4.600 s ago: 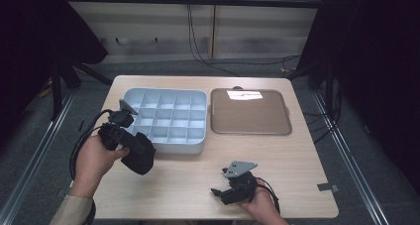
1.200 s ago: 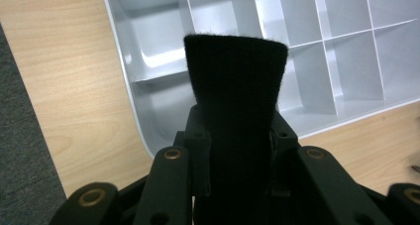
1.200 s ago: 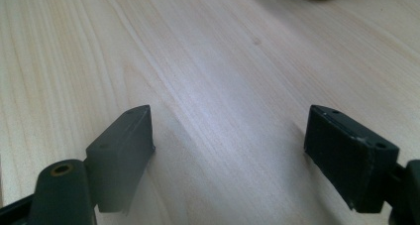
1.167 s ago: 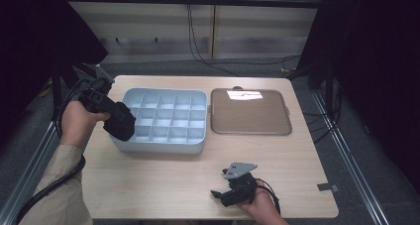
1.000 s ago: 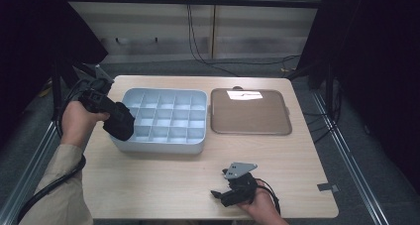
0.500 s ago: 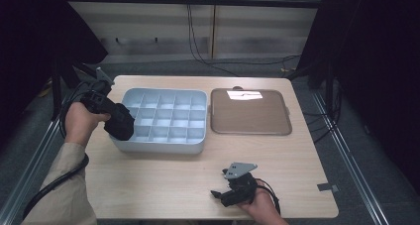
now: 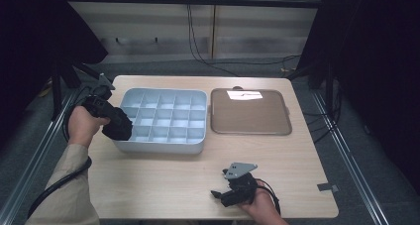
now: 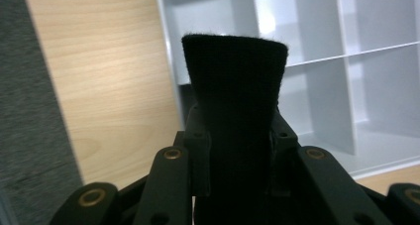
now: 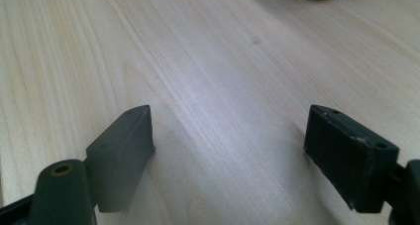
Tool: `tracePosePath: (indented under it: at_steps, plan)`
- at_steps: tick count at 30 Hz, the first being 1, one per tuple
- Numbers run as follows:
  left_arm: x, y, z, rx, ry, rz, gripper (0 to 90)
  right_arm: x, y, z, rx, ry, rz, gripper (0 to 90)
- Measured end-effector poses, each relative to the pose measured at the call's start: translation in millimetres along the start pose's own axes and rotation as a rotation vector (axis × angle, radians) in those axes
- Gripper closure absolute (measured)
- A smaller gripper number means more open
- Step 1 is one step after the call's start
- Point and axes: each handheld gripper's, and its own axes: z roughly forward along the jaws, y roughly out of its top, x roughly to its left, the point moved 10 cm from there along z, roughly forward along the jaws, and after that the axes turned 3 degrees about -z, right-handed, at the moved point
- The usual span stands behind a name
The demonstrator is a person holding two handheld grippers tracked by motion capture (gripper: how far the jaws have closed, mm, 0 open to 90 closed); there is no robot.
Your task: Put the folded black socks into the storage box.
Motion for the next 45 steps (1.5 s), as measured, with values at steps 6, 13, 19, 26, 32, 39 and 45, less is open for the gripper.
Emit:
tracePosePath:
  at_steps: [6,13,19,26,32,39,45]
  plan:
    - [-2.3,-1.9,4.1,0.005,-0.004,0.005,70.2,0.0,0.0,0.0,0.000,0.000,0.000,18.8]
    - [-2.9,-4.0,9.7,0.017,0.021,0.006,70.2,0.0,0.0,0.0,0.000,-0.001,0.001,18.8]
    - [-2.2,-5.0,14.4,0.019,0.025,0.005,70.1,0.0,0.0,0.0,0.000,-0.001,0.000,18.8]
    - [-1.7,-4.9,22.5,0.031,0.052,0.000,70.1,0.0,0.0,0.0,0.000,-0.001,0.001,18.8]
    - [-2.9,-5.1,23.3,0.036,0.061,0.005,70.1,0.0,0.0,0.0,0.000,-0.001,0.001,18.8]
    - [-2.3,-6.0,26.3,0.038,0.069,-0.002,69.9,0.0,0.0,0.0,0.000,-0.001,0.001,18.8]
    - [-3.0,-6.0,27.1,0.049,0.078,-0.003,70.0,0.1,0.0,0.0,0.000,0.000,0.001,18.8]
